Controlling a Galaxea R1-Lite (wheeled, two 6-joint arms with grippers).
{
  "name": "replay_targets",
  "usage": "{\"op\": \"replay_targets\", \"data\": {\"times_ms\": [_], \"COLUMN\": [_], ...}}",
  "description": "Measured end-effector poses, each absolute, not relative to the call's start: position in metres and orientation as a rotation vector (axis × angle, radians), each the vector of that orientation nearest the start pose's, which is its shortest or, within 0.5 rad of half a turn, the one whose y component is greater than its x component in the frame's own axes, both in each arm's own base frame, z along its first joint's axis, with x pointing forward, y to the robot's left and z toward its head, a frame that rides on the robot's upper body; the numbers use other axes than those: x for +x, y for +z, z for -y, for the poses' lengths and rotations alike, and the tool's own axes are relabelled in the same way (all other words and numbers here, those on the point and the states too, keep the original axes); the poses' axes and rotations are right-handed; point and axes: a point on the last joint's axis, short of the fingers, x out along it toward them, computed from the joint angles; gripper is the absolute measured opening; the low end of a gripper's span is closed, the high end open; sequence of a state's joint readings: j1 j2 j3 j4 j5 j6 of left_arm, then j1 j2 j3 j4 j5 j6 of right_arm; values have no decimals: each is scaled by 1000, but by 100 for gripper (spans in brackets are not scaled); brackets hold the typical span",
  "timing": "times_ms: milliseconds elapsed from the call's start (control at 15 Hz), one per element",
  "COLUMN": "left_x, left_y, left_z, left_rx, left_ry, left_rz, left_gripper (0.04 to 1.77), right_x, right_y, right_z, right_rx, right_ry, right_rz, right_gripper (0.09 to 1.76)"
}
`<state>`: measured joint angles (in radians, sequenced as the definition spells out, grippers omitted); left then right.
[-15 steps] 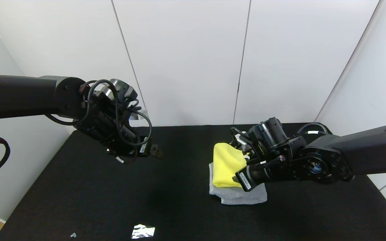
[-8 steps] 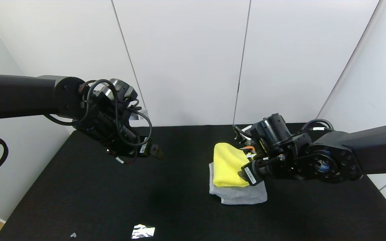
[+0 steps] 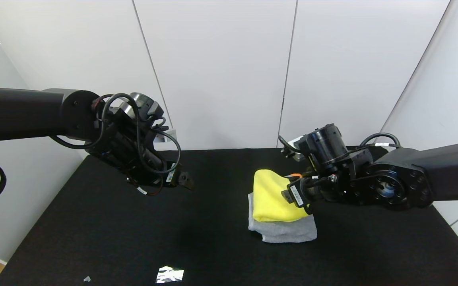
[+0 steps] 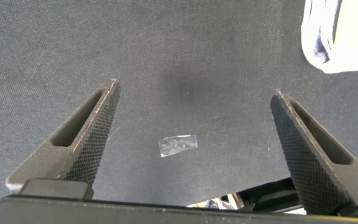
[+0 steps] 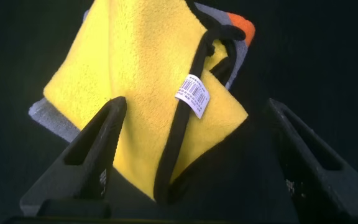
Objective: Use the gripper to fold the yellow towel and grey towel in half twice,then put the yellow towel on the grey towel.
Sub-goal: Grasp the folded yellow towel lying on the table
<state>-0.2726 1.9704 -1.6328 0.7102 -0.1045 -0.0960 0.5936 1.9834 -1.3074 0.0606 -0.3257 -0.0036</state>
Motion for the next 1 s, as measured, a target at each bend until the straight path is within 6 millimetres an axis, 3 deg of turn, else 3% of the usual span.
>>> {"op": "replay_targets", "data": {"times_ms": [533, 800, 1000], "left_x": [342, 341, 339], "left_y": [202, 202, 205], "left_z": [100, 100, 100], "left_rx": [5, 5, 6], "left_ry": [-295, -295, -298], "left_rz": [-1064, -1065, -1055], "left_gripper": [172, 172, 172], "right_x": [343, 349, 349], "right_y": [105, 95, 99], "right_z": [-212, -211, -208], "right_rx": [-316, -313, -316], "right_ry": [220, 211, 175], "right_rz": [-722, -726, -712], "right_gripper": [166, 168, 169]}}
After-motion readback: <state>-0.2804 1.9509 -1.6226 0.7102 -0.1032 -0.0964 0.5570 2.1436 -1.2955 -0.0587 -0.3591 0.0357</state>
